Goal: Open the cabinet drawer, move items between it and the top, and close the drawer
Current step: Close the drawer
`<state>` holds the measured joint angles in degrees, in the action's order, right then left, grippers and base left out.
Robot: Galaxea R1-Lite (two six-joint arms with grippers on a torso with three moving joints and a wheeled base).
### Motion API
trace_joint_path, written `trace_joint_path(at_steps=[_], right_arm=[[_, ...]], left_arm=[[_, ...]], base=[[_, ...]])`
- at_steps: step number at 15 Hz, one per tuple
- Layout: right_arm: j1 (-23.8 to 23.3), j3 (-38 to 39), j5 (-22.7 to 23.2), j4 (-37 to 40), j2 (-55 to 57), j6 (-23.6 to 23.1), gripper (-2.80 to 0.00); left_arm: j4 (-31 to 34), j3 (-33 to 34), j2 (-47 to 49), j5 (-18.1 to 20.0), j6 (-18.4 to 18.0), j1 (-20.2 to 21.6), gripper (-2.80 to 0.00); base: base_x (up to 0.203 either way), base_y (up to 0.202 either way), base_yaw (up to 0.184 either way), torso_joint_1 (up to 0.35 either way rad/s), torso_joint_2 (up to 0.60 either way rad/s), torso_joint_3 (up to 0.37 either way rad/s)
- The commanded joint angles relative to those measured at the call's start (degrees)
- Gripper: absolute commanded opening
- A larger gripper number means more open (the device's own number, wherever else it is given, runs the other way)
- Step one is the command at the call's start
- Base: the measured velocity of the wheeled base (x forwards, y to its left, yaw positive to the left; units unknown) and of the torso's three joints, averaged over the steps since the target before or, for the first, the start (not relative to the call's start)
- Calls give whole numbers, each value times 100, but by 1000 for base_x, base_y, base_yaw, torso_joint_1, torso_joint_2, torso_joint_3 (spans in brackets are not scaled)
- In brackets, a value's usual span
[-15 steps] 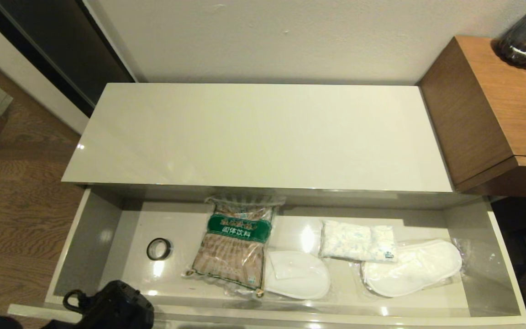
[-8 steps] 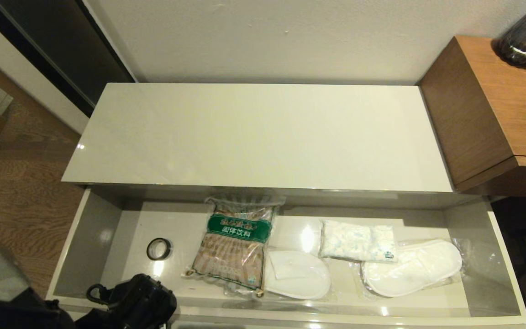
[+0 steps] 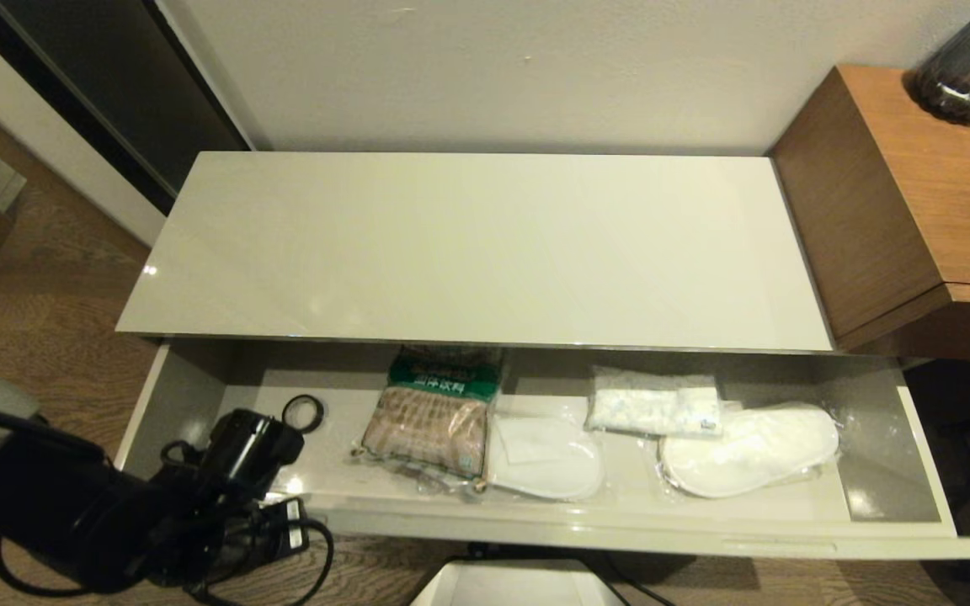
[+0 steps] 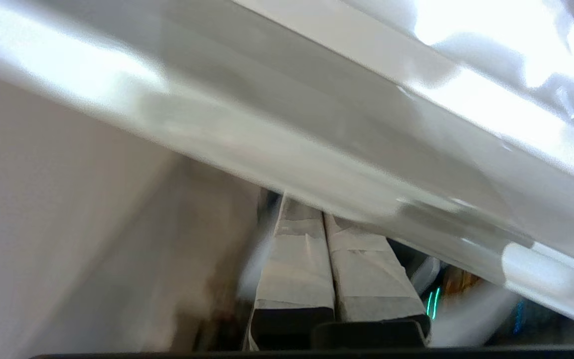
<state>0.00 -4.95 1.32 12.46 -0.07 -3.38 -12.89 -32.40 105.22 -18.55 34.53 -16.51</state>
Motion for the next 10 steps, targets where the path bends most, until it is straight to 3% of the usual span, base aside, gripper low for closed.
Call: trace_joint_path(at_steps=[1,7,10], right_arm=[[0,3,0,2,7,-5,-280],[0,3,0,2,7,-5,-280],[0,3,0,11,7,-14,-280]], left_arm=[[756,-824,-252,9,-13,162,-280],[3374,-4161,-431,35,-33,172,-280],[4267,-4228,-1556,59,4,-64,-280]], base=[[0,0,0,0,0,0],[0,0,0,0,0,0],[0,0,0,0,0,0]])
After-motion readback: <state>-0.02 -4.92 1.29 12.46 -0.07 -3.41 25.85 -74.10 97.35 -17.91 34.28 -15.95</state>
